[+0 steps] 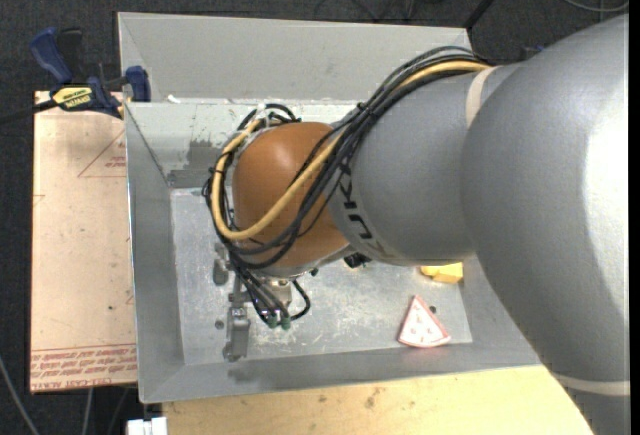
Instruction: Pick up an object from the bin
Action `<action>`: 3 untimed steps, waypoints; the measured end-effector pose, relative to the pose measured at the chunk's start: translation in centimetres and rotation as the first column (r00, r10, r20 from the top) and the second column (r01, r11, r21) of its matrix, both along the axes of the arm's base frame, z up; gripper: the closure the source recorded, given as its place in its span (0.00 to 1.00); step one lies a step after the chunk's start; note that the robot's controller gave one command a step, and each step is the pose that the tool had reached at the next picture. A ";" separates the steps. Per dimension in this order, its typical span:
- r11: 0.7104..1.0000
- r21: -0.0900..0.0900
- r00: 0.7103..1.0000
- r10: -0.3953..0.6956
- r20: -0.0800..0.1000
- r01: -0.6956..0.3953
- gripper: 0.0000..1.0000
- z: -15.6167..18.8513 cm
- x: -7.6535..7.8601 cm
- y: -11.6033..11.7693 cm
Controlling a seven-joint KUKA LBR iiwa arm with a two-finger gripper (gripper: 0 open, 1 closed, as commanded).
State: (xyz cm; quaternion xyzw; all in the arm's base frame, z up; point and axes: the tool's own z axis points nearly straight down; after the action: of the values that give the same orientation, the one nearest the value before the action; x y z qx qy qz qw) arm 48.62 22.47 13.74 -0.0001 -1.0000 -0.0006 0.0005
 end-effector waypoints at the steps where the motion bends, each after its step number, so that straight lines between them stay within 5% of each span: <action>1: 0.995 0.001 0.995 0.104 0.007 -0.104 0.00 -4.3 5.6 -1.0; 2: 0.995 0.000 0.995 0.099 0.001 -0.099 0.00 -2.1 8.6 -1.8; 3: 0.950 0.000 0.950 0.311 0.006 -0.311 0.00 -3.2 12.6 -5.6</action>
Offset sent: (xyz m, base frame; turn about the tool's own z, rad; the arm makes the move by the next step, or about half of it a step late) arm 0.0938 -0.0206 -0.0064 -0.0914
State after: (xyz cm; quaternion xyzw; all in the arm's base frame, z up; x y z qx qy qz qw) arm 61.21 16.84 10.51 0.1573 -0.9875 -0.0009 -0.0024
